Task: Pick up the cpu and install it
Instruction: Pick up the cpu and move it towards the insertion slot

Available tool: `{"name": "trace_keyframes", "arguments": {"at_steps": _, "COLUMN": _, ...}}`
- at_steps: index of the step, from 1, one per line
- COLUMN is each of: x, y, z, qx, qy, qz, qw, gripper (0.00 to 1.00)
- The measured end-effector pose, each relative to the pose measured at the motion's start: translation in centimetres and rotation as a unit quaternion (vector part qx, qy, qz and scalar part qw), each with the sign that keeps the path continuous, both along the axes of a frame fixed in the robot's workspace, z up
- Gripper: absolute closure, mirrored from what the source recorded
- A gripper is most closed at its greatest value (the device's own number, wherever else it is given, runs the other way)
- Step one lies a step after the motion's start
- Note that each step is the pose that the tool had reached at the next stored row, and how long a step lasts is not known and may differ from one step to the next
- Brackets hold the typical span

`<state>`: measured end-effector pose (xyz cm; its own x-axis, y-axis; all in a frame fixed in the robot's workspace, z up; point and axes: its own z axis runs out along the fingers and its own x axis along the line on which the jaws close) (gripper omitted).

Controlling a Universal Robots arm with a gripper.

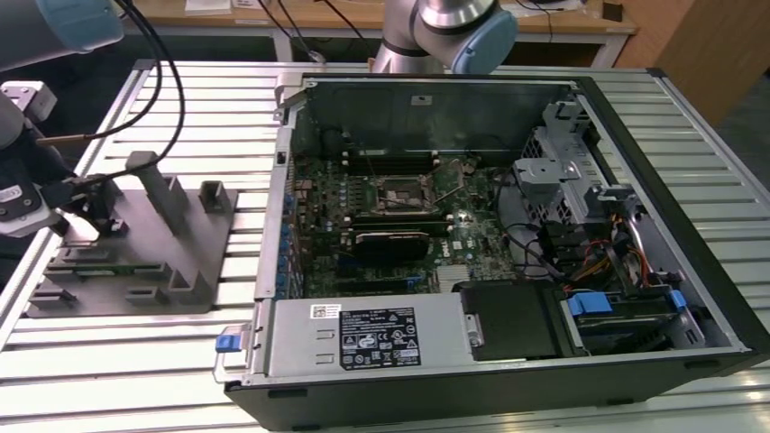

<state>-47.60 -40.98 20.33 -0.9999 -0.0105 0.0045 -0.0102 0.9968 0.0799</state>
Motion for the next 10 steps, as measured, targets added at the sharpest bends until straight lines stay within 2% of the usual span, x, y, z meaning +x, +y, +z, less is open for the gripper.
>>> {"name": "trace_keyframes", "arguments": {"at_steps": 10, "x": 0.0, "y": 0.00, "z": 2.25, "qx": 0.0011, "qy": -0.0001, "qz": 0.000, "qw": 1.0000, "gripper": 0.45}}
